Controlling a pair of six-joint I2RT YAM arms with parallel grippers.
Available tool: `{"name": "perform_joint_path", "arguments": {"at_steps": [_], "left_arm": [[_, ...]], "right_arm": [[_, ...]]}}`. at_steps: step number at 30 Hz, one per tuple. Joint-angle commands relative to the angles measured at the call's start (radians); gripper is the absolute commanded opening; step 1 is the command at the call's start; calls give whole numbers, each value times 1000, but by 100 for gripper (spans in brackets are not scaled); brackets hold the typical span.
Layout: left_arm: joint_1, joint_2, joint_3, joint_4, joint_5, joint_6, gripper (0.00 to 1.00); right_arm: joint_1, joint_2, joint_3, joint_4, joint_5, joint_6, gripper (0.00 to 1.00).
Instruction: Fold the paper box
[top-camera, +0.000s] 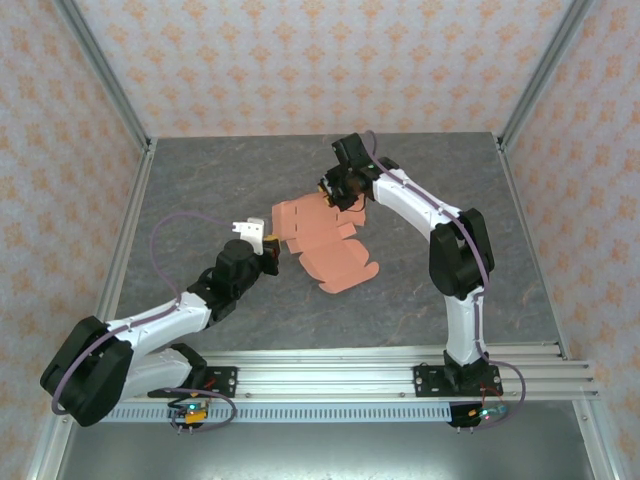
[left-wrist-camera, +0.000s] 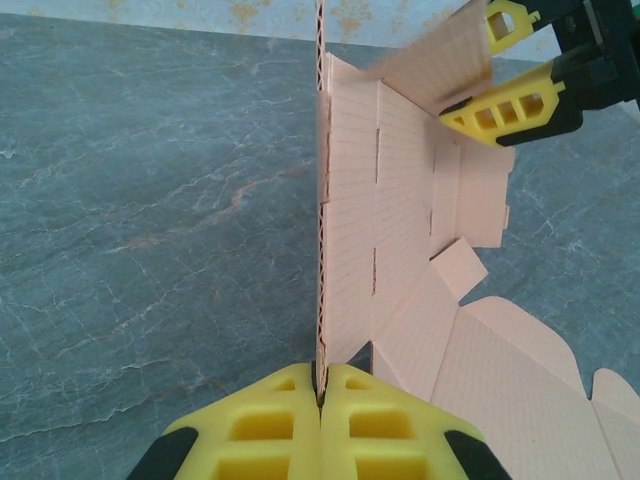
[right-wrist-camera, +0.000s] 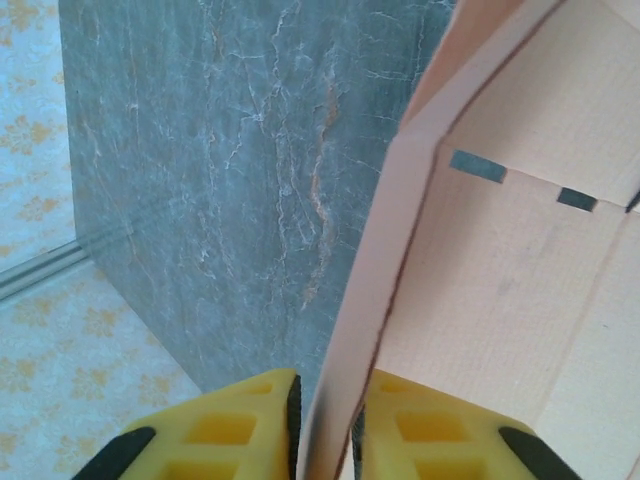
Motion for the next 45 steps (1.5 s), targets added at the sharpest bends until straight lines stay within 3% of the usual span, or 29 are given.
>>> {"name": "perform_joint_path", "arguments": {"at_steps": [1, 3, 4, 6, 9, 13, 20, 28, 33, 39, 45], "left_arm": [[-8, 4, 12, 11, -49, 1, 0], [-8, 7, 16, 4, -62, -5, 1], [-8, 8, 18, -1, -68, -6, 13], [-8, 16, 30, -17, -77, -10, 51], [-8, 34, 49, -56, -137, -31, 68], [-7, 60, 87, -130, -226, -49, 73], [3, 60, 81, -115, -176, -48, 76], [15, 79, 79, -80, -83, -57, 77], [20, 65, 79, -63, 17, -57, 79], [112, 4, 56, -69, 76, -120, 83], [158, -10, 55, -78, 111, -128, 84]], "right_arm": [[2, -55, -9, 16, 29, -22, 21], [1, -56, -14, 26, 34, -34, 19], [0, -57, -19, 40, 34, -41, 18], [-6, -69, -52, 93, 17, -43, 18], [-17, -102, -155, 270, -46, -31, 17], [-28, -142, -277, 493, -131, -74, 17], [-53, -220, -520, 872, -199, -174, 15], [-74, -224, -597, 1002, -217, -110, 14], [-74, -210, -657, 1212, -224, -68, 9], [-71, -185, -735, 1381, -214, -29, 6], [-46, -157, -780, 1412, -201, -31, 5]]}}
